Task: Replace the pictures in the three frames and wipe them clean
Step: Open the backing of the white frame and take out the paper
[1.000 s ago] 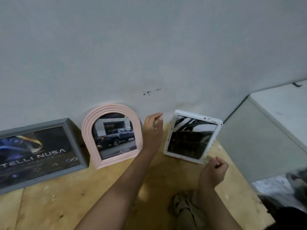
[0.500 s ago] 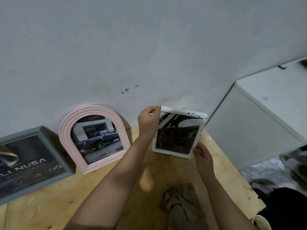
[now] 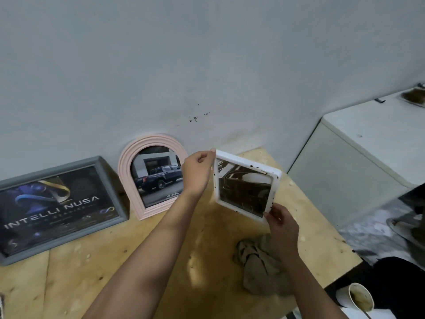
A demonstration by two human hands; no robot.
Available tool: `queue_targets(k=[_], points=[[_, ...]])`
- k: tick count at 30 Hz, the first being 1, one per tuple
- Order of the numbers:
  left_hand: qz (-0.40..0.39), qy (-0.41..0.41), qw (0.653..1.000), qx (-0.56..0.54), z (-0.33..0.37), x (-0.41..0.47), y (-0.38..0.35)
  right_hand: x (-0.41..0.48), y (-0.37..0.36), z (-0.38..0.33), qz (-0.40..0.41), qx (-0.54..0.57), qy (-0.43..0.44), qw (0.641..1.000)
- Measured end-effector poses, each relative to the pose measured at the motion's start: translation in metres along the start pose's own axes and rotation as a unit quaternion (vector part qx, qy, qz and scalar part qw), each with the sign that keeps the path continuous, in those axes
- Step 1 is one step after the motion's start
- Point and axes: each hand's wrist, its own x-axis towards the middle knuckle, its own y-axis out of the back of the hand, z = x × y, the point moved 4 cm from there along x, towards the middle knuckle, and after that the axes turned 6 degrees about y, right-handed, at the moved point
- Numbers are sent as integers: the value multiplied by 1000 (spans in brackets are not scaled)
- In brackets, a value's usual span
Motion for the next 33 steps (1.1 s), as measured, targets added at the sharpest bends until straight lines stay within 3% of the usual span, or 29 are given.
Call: queue_targets(k=[4, 11, 17, 27, 33], points=[[9, 13, 999, -31, -8, -31, 55, -27, 0, -33, -8, 6, 116, 993], [51, 68, 995, -59, -63, -85, 162, -86, -39, -56, -64, -18, 193, 979], [112, 146, 974, -134, -121, -112, 237, -129, -86, -80, -140, -78, 364, 917], [135, 197, 967, -86, -179, -113, 277, -166, -125, -68, -300, -105, 463, 828], [142, 231, 962, -4, -206, -105, 270, -166, -142, -54, -288, -156, 522, 788]])
